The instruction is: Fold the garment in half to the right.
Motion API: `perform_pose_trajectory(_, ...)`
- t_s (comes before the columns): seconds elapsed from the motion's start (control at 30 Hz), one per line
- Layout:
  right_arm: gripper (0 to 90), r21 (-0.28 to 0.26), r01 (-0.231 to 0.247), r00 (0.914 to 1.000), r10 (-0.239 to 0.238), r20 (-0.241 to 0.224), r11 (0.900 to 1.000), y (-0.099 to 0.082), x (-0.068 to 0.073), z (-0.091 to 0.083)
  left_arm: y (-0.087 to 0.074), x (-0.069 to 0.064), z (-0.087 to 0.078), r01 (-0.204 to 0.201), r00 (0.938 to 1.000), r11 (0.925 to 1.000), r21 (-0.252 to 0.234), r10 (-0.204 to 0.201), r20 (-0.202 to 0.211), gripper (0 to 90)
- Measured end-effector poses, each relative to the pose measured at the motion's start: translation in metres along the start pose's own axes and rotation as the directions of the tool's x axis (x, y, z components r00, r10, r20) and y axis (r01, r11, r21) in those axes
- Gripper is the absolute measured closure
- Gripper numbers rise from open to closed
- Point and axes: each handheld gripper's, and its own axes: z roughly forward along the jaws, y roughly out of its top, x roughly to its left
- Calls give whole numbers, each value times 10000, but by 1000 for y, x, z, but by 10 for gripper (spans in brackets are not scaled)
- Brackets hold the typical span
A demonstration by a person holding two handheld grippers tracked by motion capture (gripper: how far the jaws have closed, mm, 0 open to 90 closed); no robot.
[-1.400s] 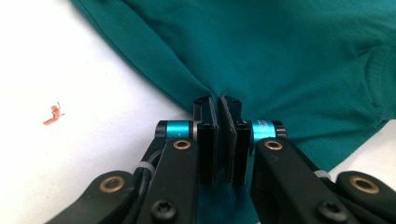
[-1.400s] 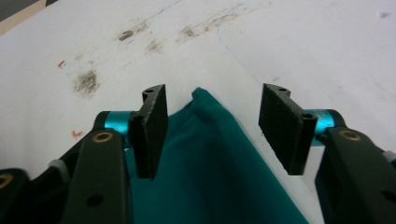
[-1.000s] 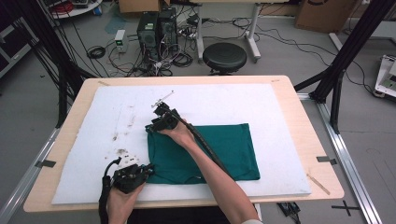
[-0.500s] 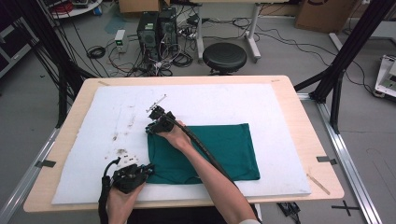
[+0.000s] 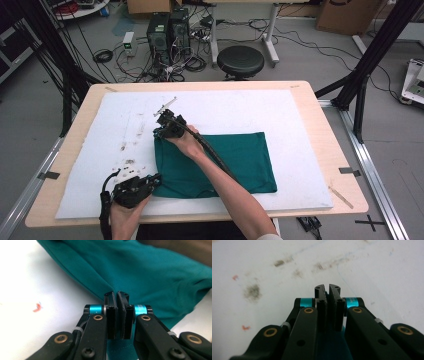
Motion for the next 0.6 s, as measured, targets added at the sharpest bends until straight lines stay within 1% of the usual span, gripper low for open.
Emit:
perform_pose_trajectory(0.07,864,-249,-41,9998,36,-181,9997,4,1,-2,2,1,-7,44,10000,9997,-239,-46,-82,859)
perform_pose_trajectory(0.1,864,-340,-171,9995,162,-268,9993,6,2,-2,2,3,-10,65,9999,9995,-325,-69,-122,859)
perform_pose_trajectory(0.17,864,-528,-147,9992,127,-378,9985,10,4,-2,3,5,-16,130,9997,9989,-456,-139,-186,859)
perform_pose_trajectory(0.27,864,-512,4,9989,-28,-472,9987,18,9,1,3,8,-24,244,9995,9975,-657,-255,-163,859)
perform_pose_trajectory(0.33,864,-613,-7,9985,-27,-553,9981,23,13,2,3,9,-28,262,9996,9964,-809,-272,-120,859)
perform_pose_trajectory(0.43,863,-671,99,9982,-138,-580,9977,25,16,3,4,11,-30,257,9997,9966,-782,-257,16,859)
perform_pose_trajectory(0.47,863,-586,91,9979,-128,-637,9982,25,16,3,4,11,-29,235,9997,9971,-729,-233,33,859)
perform_pose_trajectory(0.57,863,-498,-165,9963,122,-850,9986,22,13,3,2,10,-25,124,9999,9984,-560,-121,53,859)
perform_pose_trajectory(0.6,863,-509,-126,9965,83,-829,9986,21,12,3,1,10,-23,124,9999,9984,-555,-122,49,858)
